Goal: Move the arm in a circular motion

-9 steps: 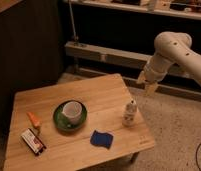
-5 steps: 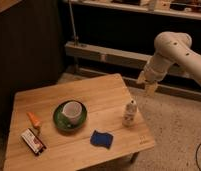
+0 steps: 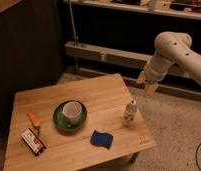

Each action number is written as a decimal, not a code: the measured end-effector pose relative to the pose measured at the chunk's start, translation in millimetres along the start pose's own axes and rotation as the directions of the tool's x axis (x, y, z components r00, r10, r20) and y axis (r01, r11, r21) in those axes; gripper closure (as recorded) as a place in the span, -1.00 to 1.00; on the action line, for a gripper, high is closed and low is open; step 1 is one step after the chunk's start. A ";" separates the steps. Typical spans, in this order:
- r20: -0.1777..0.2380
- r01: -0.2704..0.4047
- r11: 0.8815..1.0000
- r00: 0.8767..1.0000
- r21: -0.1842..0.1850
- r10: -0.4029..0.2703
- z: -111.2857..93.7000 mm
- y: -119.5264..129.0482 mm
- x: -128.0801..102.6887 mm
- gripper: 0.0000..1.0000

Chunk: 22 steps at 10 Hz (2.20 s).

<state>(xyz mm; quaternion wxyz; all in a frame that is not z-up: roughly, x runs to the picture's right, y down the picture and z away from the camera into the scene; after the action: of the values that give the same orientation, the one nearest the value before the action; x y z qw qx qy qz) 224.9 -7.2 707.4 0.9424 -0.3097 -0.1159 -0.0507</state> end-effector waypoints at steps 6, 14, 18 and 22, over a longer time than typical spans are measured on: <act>0.000 0.000 1.000 1.000 0.000 0.000 0.0 0.0 0.0 -0.20; -0.053 -0.087 0.996 0.995 0.011 0.088 -24.2 -12.6 40.2 -0.20; -0.048 -0.133 0.990 0.990 0.052 0.135 -44.0 11.8 52.5 -0.20; 0.024 -0.101 0.990 0.995 0.096 0.099 -61.3 85.5 7.1 -0.20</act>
<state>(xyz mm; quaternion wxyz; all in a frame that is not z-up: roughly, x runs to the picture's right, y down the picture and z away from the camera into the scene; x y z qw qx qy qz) 257.5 24.8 612.3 0.9565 -0.2696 -0.1115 0.0054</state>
